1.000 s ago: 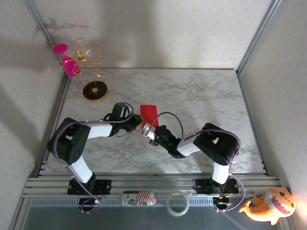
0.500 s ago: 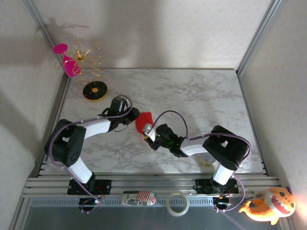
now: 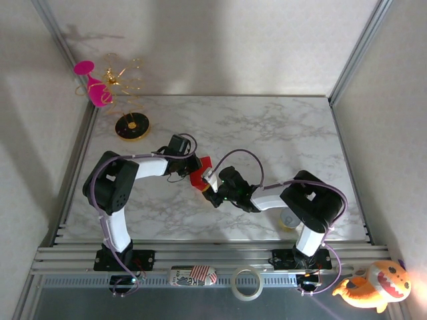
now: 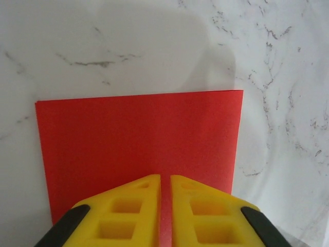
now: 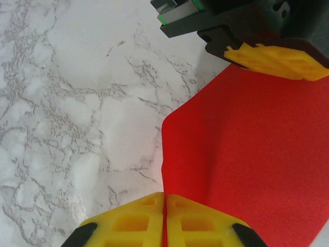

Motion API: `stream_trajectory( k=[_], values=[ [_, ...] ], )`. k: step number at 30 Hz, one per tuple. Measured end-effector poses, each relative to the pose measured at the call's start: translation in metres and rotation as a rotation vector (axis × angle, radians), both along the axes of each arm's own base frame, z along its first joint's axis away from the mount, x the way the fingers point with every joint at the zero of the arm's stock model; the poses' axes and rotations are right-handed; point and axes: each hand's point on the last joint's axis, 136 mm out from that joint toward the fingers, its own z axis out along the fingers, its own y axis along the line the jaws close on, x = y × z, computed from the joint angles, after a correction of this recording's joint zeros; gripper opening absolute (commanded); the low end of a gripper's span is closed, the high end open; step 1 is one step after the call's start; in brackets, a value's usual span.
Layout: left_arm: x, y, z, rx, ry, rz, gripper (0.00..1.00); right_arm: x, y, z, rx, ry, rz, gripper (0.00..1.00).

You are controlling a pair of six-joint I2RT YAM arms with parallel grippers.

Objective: Fold a paper plane with a square sheet of paper (pick it up from the middle)
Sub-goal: Third fold the triangle at the center of the table.

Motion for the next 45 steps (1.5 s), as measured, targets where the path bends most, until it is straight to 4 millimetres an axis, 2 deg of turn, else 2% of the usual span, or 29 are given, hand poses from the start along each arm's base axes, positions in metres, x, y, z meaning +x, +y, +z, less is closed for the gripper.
stream_trajectory(
  k=[10,20,45],
  values=[
    [0.000,0.001,-0.002,0.044,0.000,-0.028,0.10,0.015,-0.003,-0.001,0.019,0.093,-0.102,0.11],
    [0.003,0.000,-0.002,0.054,-0.005,-0.042,0.10,0.029,-0.013,-0.007,-0.012,0.101,-0.219,0.08],
    [0.004,-0.001,-0.003,0.062,-0.009,-0.055,0.10,0.041,-0.017,-0.015,-0.060,0.092,-0.279,0.08]
  ],
)
